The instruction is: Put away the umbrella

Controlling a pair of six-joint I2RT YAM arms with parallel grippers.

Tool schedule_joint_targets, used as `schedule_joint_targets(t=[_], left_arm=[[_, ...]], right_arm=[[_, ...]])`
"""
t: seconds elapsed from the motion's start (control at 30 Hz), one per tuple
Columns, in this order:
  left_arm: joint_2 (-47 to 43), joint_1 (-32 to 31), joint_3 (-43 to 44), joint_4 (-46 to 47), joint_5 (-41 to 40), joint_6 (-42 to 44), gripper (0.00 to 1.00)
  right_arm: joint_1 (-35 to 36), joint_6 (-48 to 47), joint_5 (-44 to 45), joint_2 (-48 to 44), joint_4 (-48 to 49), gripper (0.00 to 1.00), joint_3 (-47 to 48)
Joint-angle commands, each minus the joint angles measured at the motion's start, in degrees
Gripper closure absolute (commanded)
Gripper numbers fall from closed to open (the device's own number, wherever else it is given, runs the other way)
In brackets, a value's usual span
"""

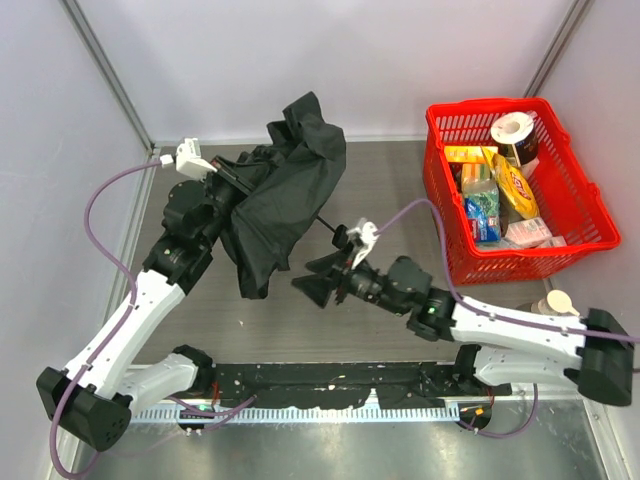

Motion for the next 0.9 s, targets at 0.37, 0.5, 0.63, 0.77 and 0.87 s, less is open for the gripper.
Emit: schedule_joint_targets(t=[0.37, 0.5, 0.63, 0.77, 0.87], left_arm=[[-3.3, 0.1, 1.0, -0.9, -2.8, -1.0, 1.0], [-3.3, 0.0, 1.0, -0.9, -2.7, -0.3, 1.0], [-3.9, 0.0, 1.0, -1.0, -1.4, -2.0, 1.0], [-5.4, 0.1, 1.7, -4.7, 0.7, -1.9, 1.0], [-6.8, 0.2, 2.9, -7.9, 2.1, -0.4, 1.0]], right_arm=[[5.2, -1.7, -0.4, 11.4, 7.8, 0.43, 10.9], [5.4, -1.6, 0.4, 12.4, 7.5, 0.47, 12.8], [5.3, -4.3, 5.4, 14.4, 3.4, 0.73, 16.3], [5.1, -11.9, 13.4, 15.0, -2.1, 0.99, 19.3], [4.8, -20.0, 21.5, 12.4, -8.4, 0.99, 20.8]])
